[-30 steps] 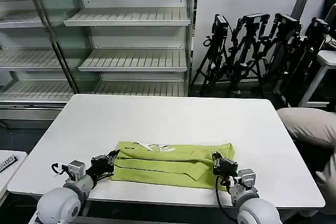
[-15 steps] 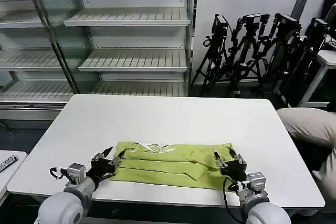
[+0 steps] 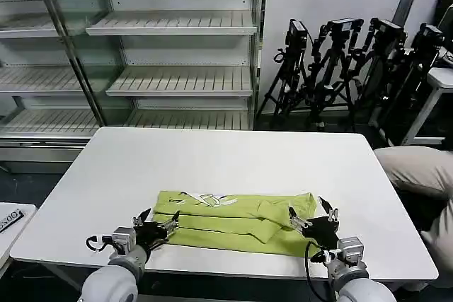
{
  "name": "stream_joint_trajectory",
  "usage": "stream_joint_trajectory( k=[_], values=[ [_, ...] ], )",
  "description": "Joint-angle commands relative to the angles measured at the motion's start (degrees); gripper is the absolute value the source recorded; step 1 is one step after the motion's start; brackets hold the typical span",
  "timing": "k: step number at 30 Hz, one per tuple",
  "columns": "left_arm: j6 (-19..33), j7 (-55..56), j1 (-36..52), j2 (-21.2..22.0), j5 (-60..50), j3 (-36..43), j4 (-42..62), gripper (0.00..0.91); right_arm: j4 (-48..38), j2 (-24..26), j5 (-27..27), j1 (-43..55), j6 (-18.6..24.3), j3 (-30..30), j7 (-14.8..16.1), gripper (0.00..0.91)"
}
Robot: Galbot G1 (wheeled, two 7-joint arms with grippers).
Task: Fold and organize the clothes.
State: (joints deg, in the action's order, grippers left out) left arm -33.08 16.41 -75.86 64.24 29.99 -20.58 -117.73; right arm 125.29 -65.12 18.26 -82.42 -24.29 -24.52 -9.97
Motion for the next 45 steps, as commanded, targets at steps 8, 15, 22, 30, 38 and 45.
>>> stream_joint_trajectory(
  k=[8, 15, 22, 30, 38, 45],
  values=[
    [-0.1, 4.7, 2.3, 1.5, -1.8, 3.3, 1.4, 0.907, -1.0, 0.0, -4.0, -1.6, 1.7, -0.4, 0.7, 0.907],
    [-0.1, 5.0, 2.8, 1.3, -1.5, 3.0, 1.7, 0.907, -1.3, 0.0, -4.1, -1.5, 1.7, -0.4, 0.9, 0.907],
    [-0.1, 4.8, 2.7, 1.1, -2.3, 4.5, 3.3, 0.020, -1.4, -0.1, -4.3, -1.4, 1.8, -0.3, 0.9, 0.907],
    [-0.1, 4.2, 1.9, 1.3, -1.8, 4.1, 3.0, 0.020, -1.4, -0.2, -4.4, -1.8, 1.9, -0.5, 0.7, 0.907],
    [-0.1, 4.0, 2.0, 1.6, -2.0, 4.0, 3.2, 0.020, -0.6, 0.0, -4.6, -2.0, 1.6, -0.3, 0.8, 0.907],
    [0.0, 2.5, 3.0, 2.0, -3.6, 3.1, 4.2, 0.020, 1.0, 0.3, -4.4, -2.1, 1.3, -1.1, 0.6, 0.907]
  ],
)
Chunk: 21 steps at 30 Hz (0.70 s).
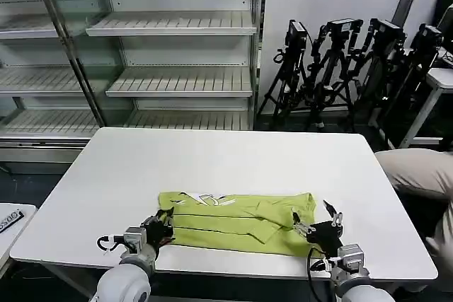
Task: Fold and organize the clothes.
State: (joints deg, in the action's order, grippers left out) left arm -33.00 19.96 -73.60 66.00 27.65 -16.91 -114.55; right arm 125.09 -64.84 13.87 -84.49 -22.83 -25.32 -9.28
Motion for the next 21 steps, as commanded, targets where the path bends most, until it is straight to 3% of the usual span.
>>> stream_joint_trajectory(
  k=[1, 6, 15, 21],
  values=[
    [-0.1, -1.4, 0.9, 0.1, -2.1, -1.1, 0.9, 0.020, 1.5, 0.1, 0.1, -0.1, -0.2, -0.4, -0.1, 0.907],
    [-0.1, -3.9, 0.8, -2.7, -3.7, -6.3, 0.2, 0.020, 1.7, 0.6, 0.3, -0.1, -0.2, -0.9, -0.1, 0.907],
    [0.0, -13.7, -7.0, -10.5, -3.2, -25.6, 1.0, 0.020, 1.0, -0.1, 0.4, -0.3, 0.3, -0.7, 0.0, 0.907],
    [0.0, -15.8, -7.8, -13.7, -4.8, -32.8, -0.1, 0.020, 0.7, -0.1, 0.7, -0.1, 0.6, -0.6, 0.0, 0.907]
  ],
)
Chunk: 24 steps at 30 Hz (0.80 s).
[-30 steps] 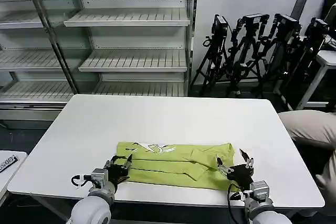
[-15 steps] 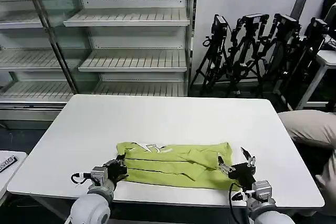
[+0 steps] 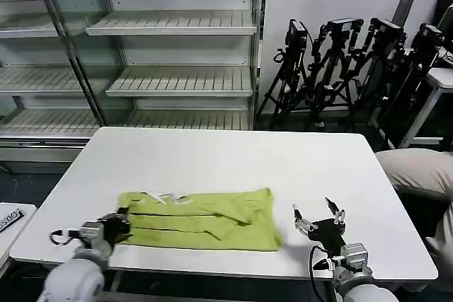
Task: Fold and organize the clothes.
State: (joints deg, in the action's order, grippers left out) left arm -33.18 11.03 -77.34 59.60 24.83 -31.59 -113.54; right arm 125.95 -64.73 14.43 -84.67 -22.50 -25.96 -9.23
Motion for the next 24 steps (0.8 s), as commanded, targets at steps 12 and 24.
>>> stream_joint_trajectory(
  k=[12, 24],
  values=[
    [3.5, -9.1, 1.3, 3.8, -18.6, 5.8, -13.0, 0.020, 1.5, 0.7, 1.5, -2.2, 0.6, -4.8, -0.1, 0.907],
    [1.0, -7.8, 6.5, 12.5, -21.7, 28.4, -10.6, 0.020, 3.1, 1.4, 1.7, -5.3, 0.9, -9.5, 0.2, 0.907]
  ],
)
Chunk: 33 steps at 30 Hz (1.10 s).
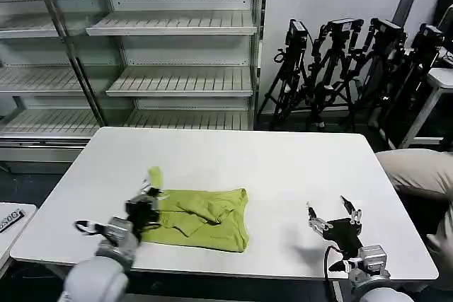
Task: Fold and organize the clothes.
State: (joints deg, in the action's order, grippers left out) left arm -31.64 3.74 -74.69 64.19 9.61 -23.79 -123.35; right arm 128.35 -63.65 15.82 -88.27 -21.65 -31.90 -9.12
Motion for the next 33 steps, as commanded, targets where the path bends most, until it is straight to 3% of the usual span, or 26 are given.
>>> stream_joint_trajectory(
  k=[1, 16, 17, 18, 19, 29, 33],
  values=[
    [-1.1, -0.3, 4.3, 8.4, -6.3, 21.7, -0.3, 0.020, 0.7, 0.3, 0.3, -1.7, 0.0, -3.8, 0.0, 0.907],
    [-1.4, 0.5, 7.7, 9.6, -5.1, 22.0, 3.6, 0.020, 0.2, -0.2, 0.2, -0.8, -0.2, -3.1, 0.0, 0.907],
    [-1.4, 0.7, 7.8, 9.7, -4.8, 22.1, 3.5, 0.101, 0.3, -0.2, 0.2, -0.8, -0.2, -3.0, 0.0, 0.907],
    [-1.4, 1.4, 7.8, 9.9, -3.8, 22.3, 3.3, 0.595, 0.3, -0.3, 0.2, -0.8, -0.2, -3.1, 0.0, 0.907],
    [-1.5, 1.5, 7.9, 10.0, -3.5, 22.5, 3.2, 0.907, 0.3, -0.3, 0.2, -0.8, -0.2, -3.1, 0.0, 0.907],
    [0.3, 2.4, 10.2, 12.0, 0.6, 22.0, 3.1, 0.907, 0.0, -0.3, 0.1, -1.0, -0.1, -2.7, 0.3, 0.907],
    [2.0, 2.4, 9.6, 11.8, 2.0, 18.2, -0.4, 0.907, -0.5, -0.3, 0.0, -0.6, -0.1, -2.4, 0.3, 0.907]
  ],
)
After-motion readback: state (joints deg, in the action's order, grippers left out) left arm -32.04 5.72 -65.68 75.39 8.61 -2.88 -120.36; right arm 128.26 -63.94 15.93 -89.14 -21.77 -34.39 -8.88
